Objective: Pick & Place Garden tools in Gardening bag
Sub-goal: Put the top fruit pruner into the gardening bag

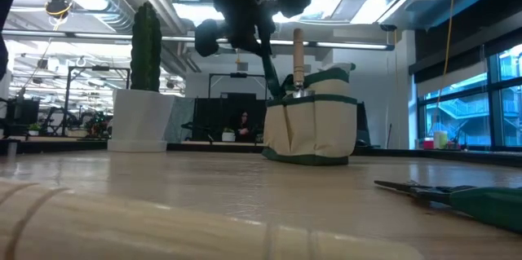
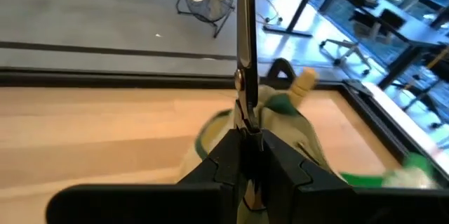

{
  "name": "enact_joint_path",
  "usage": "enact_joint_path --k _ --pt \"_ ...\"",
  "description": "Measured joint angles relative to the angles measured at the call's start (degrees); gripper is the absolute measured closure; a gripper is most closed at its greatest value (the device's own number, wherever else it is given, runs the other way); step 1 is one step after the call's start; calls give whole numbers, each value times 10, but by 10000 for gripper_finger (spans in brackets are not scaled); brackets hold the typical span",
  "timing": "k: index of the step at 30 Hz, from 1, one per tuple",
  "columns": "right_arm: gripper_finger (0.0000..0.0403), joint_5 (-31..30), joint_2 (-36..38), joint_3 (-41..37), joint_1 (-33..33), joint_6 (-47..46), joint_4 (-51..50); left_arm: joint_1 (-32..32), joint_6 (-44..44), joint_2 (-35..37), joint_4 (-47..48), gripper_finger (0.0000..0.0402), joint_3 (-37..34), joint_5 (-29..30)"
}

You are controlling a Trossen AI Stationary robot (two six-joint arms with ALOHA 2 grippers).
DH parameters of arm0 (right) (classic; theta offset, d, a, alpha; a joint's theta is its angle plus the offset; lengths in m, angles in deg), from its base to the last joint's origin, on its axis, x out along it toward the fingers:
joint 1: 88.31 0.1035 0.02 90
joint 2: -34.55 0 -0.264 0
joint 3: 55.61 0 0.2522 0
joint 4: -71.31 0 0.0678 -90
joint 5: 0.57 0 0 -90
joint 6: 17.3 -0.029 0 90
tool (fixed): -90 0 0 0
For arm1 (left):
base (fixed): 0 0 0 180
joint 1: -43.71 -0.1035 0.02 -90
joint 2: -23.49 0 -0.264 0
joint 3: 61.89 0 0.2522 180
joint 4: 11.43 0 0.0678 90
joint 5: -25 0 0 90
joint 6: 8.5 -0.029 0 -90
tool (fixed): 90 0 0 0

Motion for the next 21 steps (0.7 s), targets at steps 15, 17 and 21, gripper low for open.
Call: enact_joint_path --k 15,17,21 --pt "403 0 0 0 0 -5 0 -18 -68 -23 -50 375 1 -8" --pt "403 0 0 0 -1 -5 0 -15 -61 -46 -48 375 13 -21" --pt "403 0 -1 0 -2 -4 -1 -5 -96 -93 -41 375 56 -8"
